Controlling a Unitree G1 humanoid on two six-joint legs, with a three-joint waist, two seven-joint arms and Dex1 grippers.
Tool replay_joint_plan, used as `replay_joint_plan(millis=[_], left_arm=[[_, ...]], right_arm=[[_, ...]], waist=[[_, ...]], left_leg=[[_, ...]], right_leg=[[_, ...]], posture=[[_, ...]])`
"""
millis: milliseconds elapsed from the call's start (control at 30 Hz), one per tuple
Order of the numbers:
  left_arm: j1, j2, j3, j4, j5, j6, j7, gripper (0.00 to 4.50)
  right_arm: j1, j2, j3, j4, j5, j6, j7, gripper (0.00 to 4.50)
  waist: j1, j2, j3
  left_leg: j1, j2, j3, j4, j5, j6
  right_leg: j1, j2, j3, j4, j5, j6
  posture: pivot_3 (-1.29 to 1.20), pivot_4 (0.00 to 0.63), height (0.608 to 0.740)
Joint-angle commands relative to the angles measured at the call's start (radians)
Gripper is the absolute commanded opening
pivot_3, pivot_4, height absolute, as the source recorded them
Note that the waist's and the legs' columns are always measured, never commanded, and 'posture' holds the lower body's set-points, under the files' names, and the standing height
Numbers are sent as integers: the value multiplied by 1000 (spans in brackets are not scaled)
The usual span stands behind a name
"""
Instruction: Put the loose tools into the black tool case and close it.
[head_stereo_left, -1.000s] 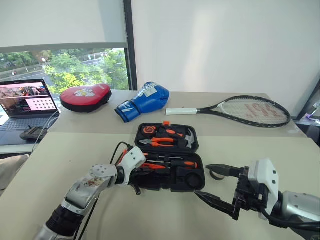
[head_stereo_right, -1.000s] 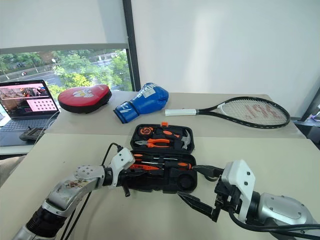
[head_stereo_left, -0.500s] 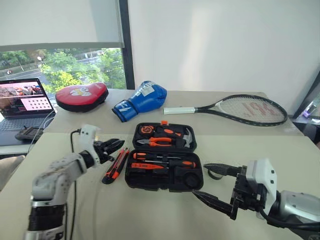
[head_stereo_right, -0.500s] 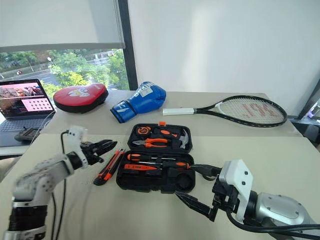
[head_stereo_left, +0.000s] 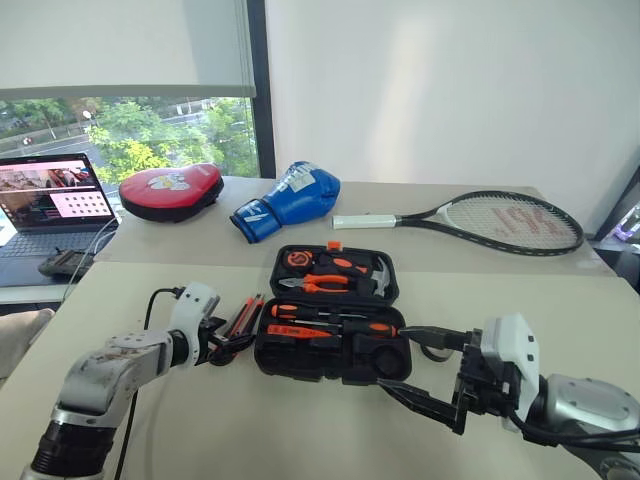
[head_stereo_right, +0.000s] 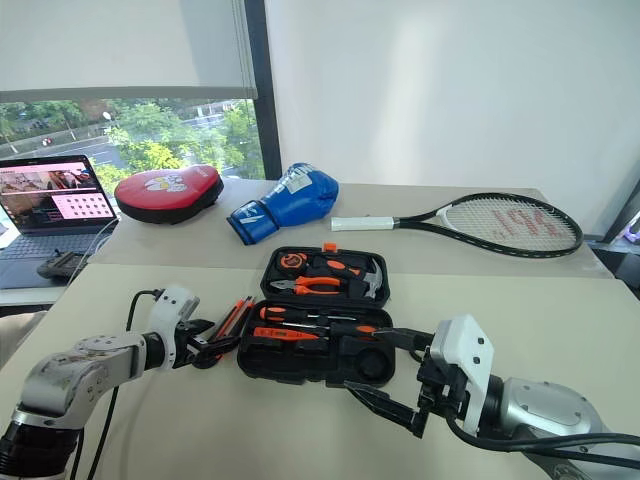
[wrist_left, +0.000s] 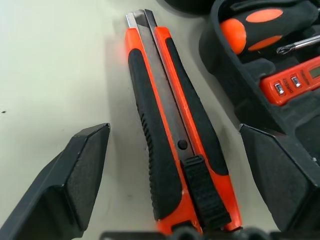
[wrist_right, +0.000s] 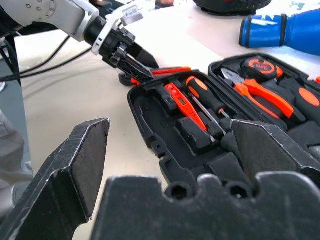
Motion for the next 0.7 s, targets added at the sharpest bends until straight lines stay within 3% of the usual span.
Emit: replay_joint_plan(millis=[33,200,233,333,433,533,633,700], left_arm=[[37,-11,-14,21,69,-44,53,3673],[11,-23,56,50,42,-169,-8,1932],[-12,-32,82,58,13,-191,-36,1769],[-190,-52,109,93,-104,-157,-132,1766],[-363,-44,-10,91,-193,-47,-293,1766],[-437,-19,-179,95,-139,-79,-438,1766],[-503,-59,-355,165,-19,-221,-541,1766],[-516,-73,-410,198,25,-293,-595,1766]], right_arm=[[21,7,-38,-26,-5,-34,6,4500],[31,16,-31,-37,-14,-33,-13,4500],[28,19,-29,-41,-14,-31,-20,4500],[24,25,-34,-52,-8,-21,-40,4500],[35,24,-57,-56,-2,-19,-48,4500],[53,21,-83,-55,-4,-19,-50,4500],[103,20,-139,-84,2,-13,-59,4500],[132,20,-168,-110,13,-7,-71,4500]], waist=[[0,1,0],[-2,1,0],[-3,1,0],[9,-3,2],[21,-4,2],[14,1,-1],[-2,4,-3],[-3,4,-2]], left_leg=[[1,0,0,0,0,0],[1,0,0,0,0,-1],[1,0,0,0,0,-1],[-2,0,0,1,1,-1],[-13,-1,-3,5,3,-2],[-14,-6,-4,6,6,-5],[-8,-10,-1,3,4,-2],[-9,-12,-2,3,3,1]], right_leg=[[1,-1,0,0,0,0],[0,-2,0,1,0,-1],[0,-2,-1,1,0,-1],[-2,-1,-3,1,0,-1],[-8,6,-13,0,3,-1],[-6,4,-13,-1,3,0],[-2,2,-8,-2,0,5],[-3,3,-8,-2,-1,6]], posture=[[0,150,740],[0,150,740],[0,150,740],[0,150,740],[0,150,740],[0,150,740],[0,150,740],[0,150,740]])
